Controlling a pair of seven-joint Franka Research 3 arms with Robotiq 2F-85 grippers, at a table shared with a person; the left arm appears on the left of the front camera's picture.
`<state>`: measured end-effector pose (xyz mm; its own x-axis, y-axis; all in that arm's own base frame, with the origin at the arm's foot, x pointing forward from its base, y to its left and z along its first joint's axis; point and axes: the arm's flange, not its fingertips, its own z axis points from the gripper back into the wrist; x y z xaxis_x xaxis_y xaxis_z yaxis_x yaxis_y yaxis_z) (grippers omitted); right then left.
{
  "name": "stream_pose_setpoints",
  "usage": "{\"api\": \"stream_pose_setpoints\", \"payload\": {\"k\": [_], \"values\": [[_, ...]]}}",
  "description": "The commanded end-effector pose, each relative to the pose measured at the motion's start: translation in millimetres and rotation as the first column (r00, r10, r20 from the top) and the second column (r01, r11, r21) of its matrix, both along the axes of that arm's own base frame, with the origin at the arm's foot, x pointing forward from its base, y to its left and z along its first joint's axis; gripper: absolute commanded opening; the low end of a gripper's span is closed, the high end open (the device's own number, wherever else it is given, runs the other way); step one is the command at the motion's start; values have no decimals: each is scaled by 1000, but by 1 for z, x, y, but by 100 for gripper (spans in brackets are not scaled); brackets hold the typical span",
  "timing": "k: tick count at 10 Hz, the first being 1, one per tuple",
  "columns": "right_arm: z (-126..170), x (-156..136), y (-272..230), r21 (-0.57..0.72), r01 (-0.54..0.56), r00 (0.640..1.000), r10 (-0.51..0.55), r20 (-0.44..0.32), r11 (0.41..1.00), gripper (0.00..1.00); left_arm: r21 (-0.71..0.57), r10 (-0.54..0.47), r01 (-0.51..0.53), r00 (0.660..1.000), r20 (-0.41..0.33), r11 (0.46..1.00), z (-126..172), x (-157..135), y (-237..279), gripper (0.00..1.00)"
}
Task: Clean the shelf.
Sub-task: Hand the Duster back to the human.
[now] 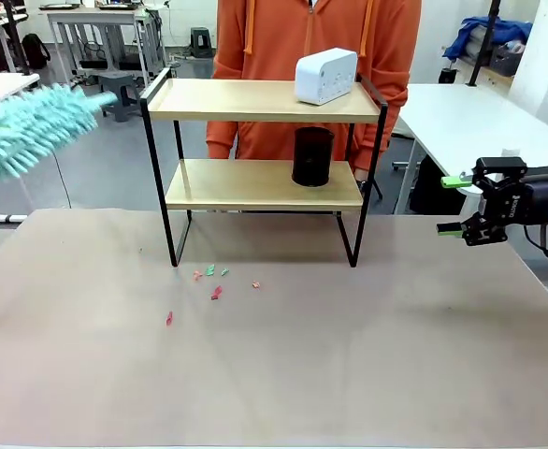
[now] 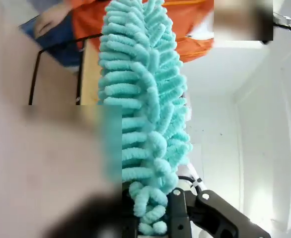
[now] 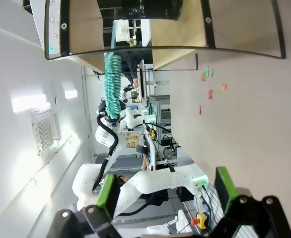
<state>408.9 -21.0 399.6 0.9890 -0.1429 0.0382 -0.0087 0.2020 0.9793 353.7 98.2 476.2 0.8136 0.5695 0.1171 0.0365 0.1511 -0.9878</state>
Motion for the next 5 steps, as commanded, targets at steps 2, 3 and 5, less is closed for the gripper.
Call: {"api": "stream_pose_setpoints", "payload": {"k": [2,3,5], "values": [[3,1,-1,-1,-11,1000,11,1,1000,100,-5,1,-1,995,104,1000,9,-5,7,0],[3,1,-1,-1,-11,1000,11,1,1000,100,-5,1,-1,995,104,1000,9,-5,7,0],[3,1,-1,-1,-11,1000,11,1,1000,100,-5,1,-1,995,104,1000,9,-5,7,0]]}}
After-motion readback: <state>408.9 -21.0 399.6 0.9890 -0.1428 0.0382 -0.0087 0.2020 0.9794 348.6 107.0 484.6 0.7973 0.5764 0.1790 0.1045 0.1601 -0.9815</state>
